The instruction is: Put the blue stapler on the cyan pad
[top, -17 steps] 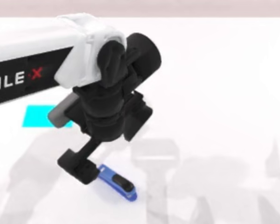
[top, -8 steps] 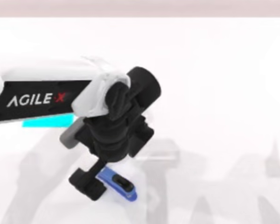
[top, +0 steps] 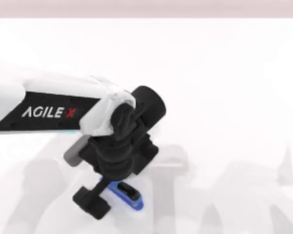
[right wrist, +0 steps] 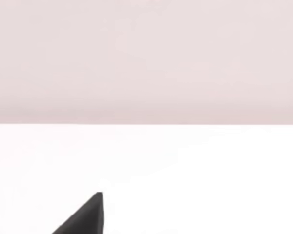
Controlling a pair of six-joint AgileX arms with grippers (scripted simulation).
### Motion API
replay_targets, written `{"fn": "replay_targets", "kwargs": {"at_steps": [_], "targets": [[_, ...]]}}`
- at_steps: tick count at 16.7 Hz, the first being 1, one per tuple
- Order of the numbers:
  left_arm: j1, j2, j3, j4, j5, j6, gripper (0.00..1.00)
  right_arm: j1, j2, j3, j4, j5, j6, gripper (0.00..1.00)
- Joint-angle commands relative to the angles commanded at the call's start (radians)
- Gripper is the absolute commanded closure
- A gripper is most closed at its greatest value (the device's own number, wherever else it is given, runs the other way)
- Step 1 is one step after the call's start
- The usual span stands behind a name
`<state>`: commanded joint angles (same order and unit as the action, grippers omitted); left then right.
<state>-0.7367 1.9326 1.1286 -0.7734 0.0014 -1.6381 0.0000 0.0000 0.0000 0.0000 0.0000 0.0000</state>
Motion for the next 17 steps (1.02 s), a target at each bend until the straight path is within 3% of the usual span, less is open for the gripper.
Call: {"fn": "replay_targets", "kwargs": {"at_steps": [13,17], "targets": [[0.000,0.000,0.000,0.000,0.000,0.000,0.98,0.000,0.000,0.000,0.000,0.000,0.000,0.00],[0.000,0.000,0.000,0.000,0.000,0.000,1.00,0.000,0.000,0.000,0.000,0.000,0.000,0.00]]}}
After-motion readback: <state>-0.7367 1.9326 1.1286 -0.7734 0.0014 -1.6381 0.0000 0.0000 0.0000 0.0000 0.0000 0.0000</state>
